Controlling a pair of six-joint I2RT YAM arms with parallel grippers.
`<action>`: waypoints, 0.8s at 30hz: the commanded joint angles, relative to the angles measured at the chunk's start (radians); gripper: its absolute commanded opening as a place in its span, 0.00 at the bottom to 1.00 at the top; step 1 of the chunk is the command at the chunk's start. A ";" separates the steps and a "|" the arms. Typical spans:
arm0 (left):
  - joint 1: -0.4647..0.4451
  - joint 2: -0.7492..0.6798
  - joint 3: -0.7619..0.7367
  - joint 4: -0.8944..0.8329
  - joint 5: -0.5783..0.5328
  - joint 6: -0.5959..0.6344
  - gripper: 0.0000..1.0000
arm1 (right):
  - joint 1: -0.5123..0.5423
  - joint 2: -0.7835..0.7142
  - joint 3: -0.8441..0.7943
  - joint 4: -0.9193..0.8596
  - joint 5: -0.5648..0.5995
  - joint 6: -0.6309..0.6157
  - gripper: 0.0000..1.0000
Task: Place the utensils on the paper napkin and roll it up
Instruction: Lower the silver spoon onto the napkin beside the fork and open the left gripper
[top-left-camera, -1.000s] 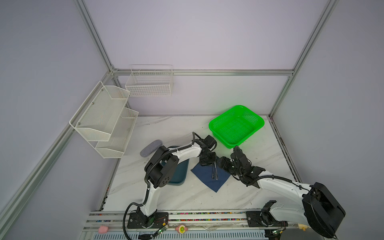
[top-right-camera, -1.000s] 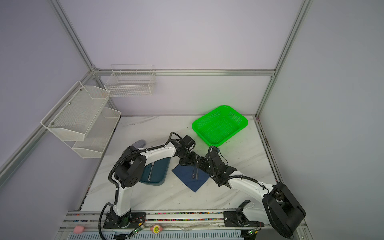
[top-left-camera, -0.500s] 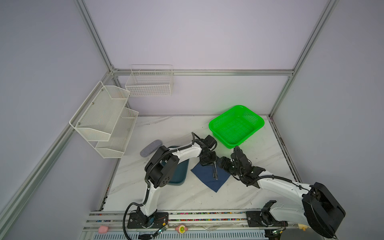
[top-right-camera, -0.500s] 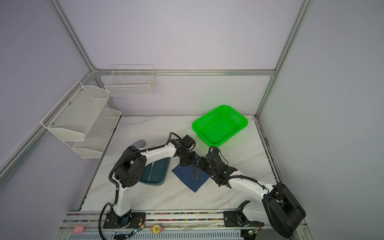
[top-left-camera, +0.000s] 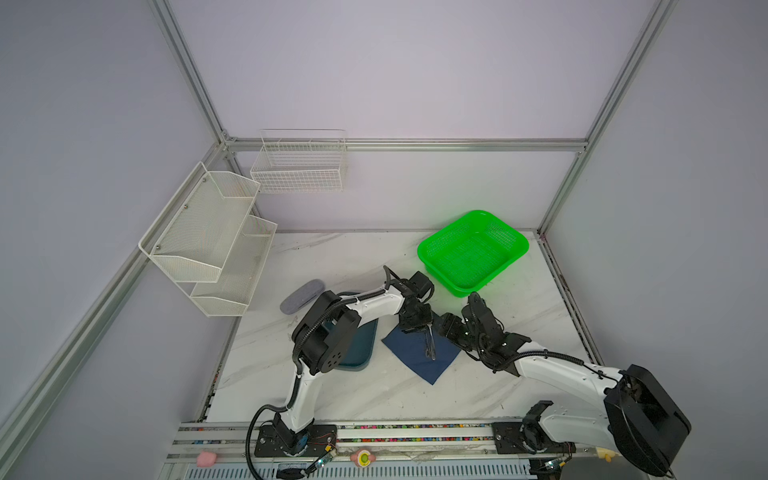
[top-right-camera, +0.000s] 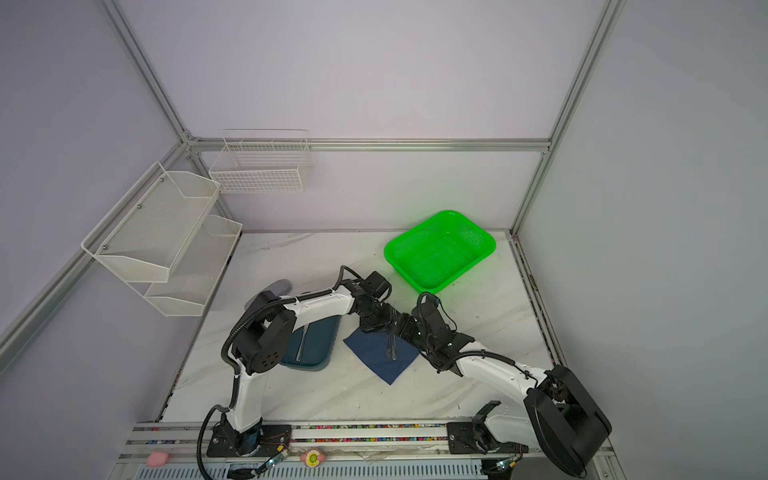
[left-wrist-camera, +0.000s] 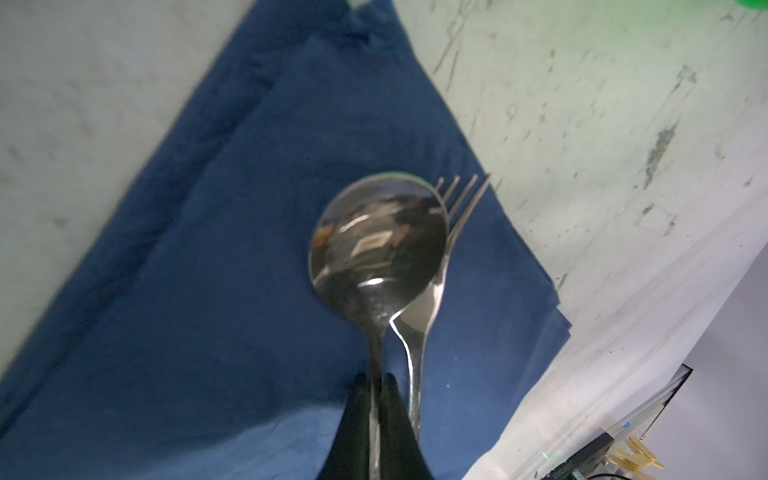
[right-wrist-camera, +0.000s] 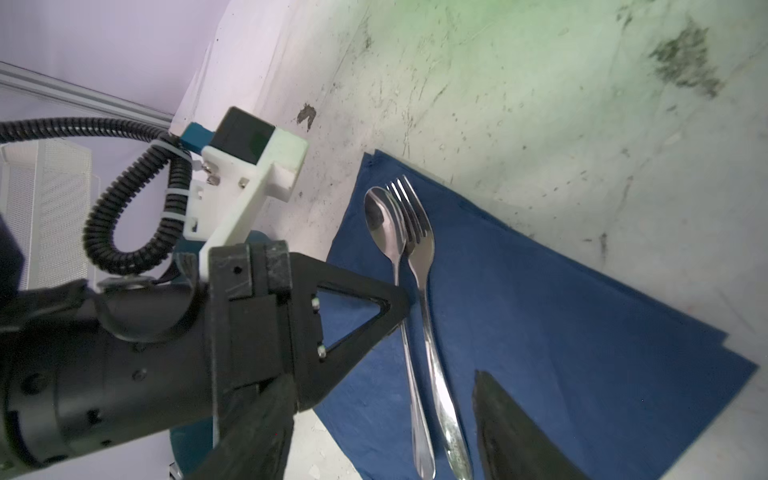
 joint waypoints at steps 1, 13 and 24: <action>-0.003 -0.003 0.018 -0.001 -0.021 0.007 0.08 | -0.005 -0.014 -0.017 0.003 0.029 0.022 0.69; -0.003 0.000 0.017 -0.002 -0.021 0.019 0.14 | -0.006 -0.001 -0.017 0.011 0.024 0.011 0.70; -0.002 -0.005 0.035 -0.033 -0.050 0.049 0.13 | -0.006 -0.001 -0.018 0.015 0.019 0.010 0.70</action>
